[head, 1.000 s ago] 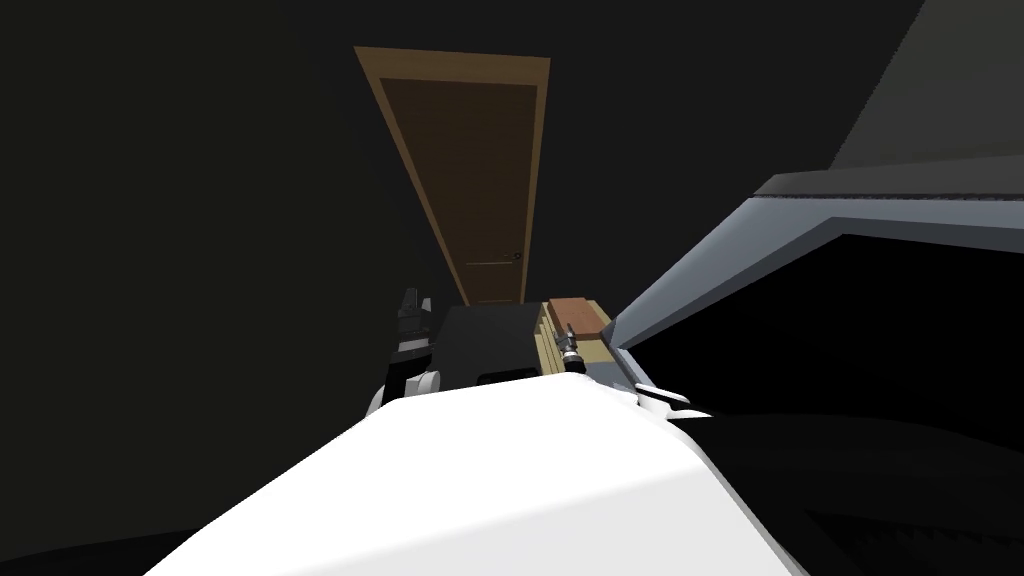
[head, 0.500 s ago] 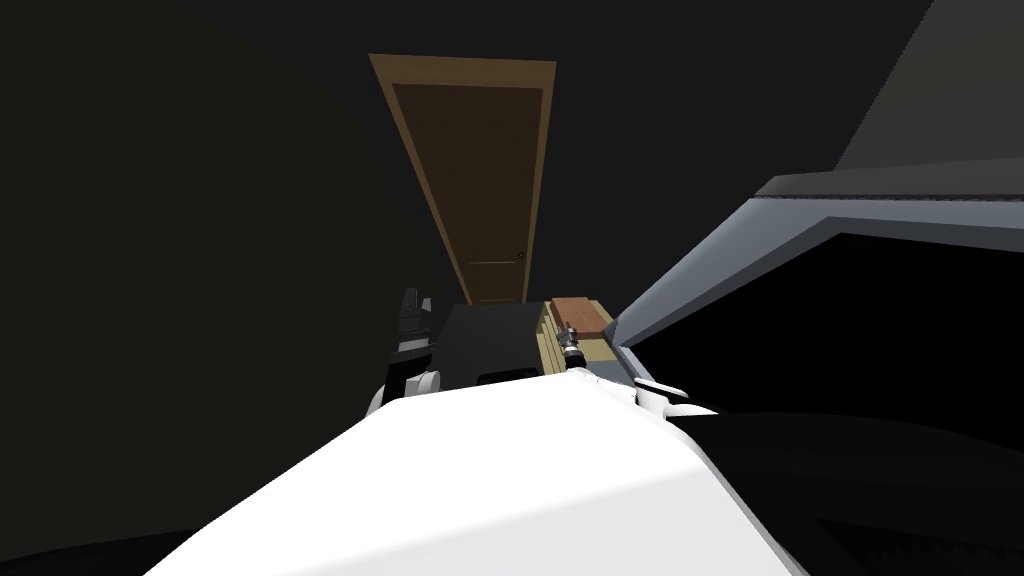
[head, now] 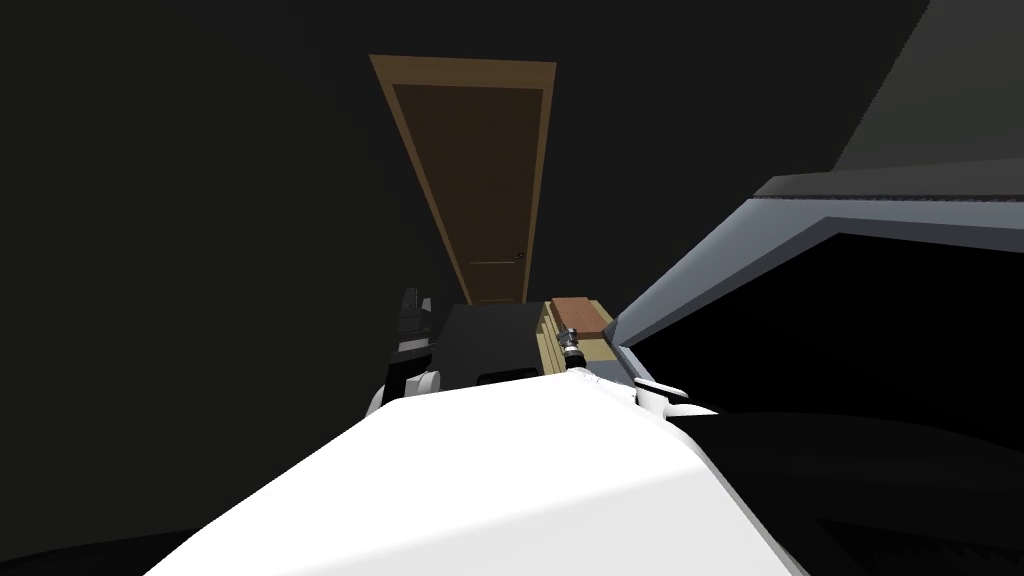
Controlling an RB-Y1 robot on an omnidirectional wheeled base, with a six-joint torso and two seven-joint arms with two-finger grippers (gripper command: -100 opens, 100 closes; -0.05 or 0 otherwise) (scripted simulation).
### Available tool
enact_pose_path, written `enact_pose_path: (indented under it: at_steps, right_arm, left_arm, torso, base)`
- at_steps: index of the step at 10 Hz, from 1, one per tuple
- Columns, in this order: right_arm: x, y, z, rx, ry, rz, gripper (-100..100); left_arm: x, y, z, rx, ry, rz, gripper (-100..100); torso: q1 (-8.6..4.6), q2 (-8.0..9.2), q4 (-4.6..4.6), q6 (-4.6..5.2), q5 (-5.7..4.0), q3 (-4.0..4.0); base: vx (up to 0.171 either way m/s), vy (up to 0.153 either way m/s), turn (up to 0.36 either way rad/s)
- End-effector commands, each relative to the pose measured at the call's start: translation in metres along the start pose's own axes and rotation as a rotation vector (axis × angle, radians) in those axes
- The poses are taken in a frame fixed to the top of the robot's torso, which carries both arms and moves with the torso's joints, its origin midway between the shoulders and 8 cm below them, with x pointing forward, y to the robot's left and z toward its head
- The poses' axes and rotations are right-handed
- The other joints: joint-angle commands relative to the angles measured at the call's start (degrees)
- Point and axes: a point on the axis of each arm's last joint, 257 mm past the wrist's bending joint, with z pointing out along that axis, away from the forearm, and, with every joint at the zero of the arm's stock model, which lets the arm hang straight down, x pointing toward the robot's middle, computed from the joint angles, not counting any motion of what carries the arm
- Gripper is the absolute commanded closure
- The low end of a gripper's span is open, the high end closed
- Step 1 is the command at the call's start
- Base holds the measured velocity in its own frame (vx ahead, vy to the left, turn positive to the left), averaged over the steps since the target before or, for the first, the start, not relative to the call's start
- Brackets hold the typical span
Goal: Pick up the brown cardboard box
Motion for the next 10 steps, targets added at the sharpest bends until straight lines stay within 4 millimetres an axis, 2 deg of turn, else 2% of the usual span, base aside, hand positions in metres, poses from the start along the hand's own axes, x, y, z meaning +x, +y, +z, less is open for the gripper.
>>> enact_pose_path:
  at_steps: [1,2,3,4,5,6,8,9,10]
  right_arm:
    - [-0.001,0.016,-0.014,-0.019,0.015,0.04,-100]
    - [-0.002,0.011,-0.007,-0.011,0.008,0.019,-100]
    - [-0.002,0.012,-0.008,-0.013,0.009,0.024,0]
    - [-0.013,0.027,-0.021,-0.02,0.019,0.044,-100]
    - [-0.01,0.02,-0.016,0.0,0.03,0.048,-100]
    - [-0.024,0.038,-0.032,-0.019,0.032,0.063,-100]
    - [-0.016,0.025,-0.024,0.017,0.055,0.069,-100]
    - [-0.028,0.038,-0.038,0.008,0.064,0.082,-100]
    - [-0.022,0.029,-0.033,0.031,0.079,0.084,-100]
  left_arm:
    - [0.0,0.0,0.0,0.0,0.0,0.0,0]
    - [0.0,0.0,0.0,0.0,0.0,0.0,0]
    - [0.0,0.0,0.0,0.0,0.0,0.0,0]
    - [0.0,0.0,0.0,0.0,0.0,0.0,0]
    - [0.0,0.0,0.0,0.0,0.0,0.0,0]
    - [0.0,0.0,0.0,0.0,0.0,0.0,0]
    - [0.0,0.0,0.0,0.0,0.0,0.0,0]
    - [0.0,0.0,0.0,0.0,0.0,0.0,0]
    - [0.0,0.0,0.0,0.0,0.0,0.0,0]
  torso:
    - [0.0,0.0,0.0,0.0,0.0,0.0]
    - [-0.1,0.04,0.0,0.02,-0.03,0.02]
    - [-0.08,0.03,0.01,0.0,-0.02,0.02]
    - [-0.03,0.01,0.0,0.0,-0.01,0.01]
    - [-0.14,0.04,0.01,-0.06,-0.04,0.02]
    - [-0.08,0.01,0.01,0.01,-0.02,0.01]
    - [0.1,0.09,0.02,0.0,0.03,0.05]
    - [0.02,0.02,0.01,0.01,0.01,0.01]
    - [0.06,0.04,0.0,0.0,0.0,0.02]
  base:
    - [-0.01,-0.037,-0.072]
    - [-0.007,-0.021,-0.016]
    - [0.0,0.0,0.0]
    - [-0.007,-0.048,0.338]
    - [-0.002,-0.028,0.12]
    - [-0.024,0.028,0.081]
    - [-0.012,0.012,0.04]
    - [-0.008,0.008,0.026]
    - [-0.03,0.03,0.098]
